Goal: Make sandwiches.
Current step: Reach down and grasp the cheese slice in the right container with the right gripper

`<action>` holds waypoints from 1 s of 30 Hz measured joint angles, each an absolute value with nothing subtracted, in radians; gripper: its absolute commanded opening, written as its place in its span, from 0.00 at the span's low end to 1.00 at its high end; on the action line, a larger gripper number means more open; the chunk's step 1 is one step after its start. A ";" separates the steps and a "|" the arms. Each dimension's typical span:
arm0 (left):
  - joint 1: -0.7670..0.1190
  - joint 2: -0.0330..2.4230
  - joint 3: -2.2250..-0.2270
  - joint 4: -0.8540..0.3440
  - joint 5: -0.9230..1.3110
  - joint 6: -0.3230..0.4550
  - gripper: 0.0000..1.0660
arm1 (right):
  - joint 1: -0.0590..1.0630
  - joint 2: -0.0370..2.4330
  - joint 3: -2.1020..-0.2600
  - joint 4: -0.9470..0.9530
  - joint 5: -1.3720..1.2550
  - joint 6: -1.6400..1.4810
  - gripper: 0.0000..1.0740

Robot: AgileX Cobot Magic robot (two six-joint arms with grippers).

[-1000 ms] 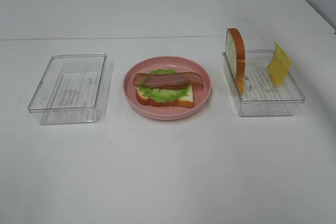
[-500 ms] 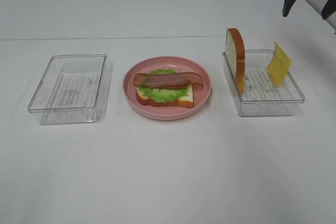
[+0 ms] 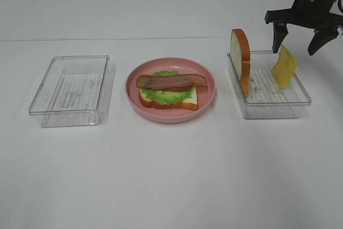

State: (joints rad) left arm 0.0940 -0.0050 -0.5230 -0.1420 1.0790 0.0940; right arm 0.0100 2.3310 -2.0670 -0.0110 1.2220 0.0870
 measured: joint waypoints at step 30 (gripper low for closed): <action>0.094 -0.005 -0.523 -0.142 1.079 0.094 0.94 | 0.010 2.405 -2.067 -0.006 1.221 0.066 0.31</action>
State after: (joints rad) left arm 0.0940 -0.0050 -0.5230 -0.1420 1.0790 0.0940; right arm 0.0100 2.4050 -2.0670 -0.0060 1.2210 0.0660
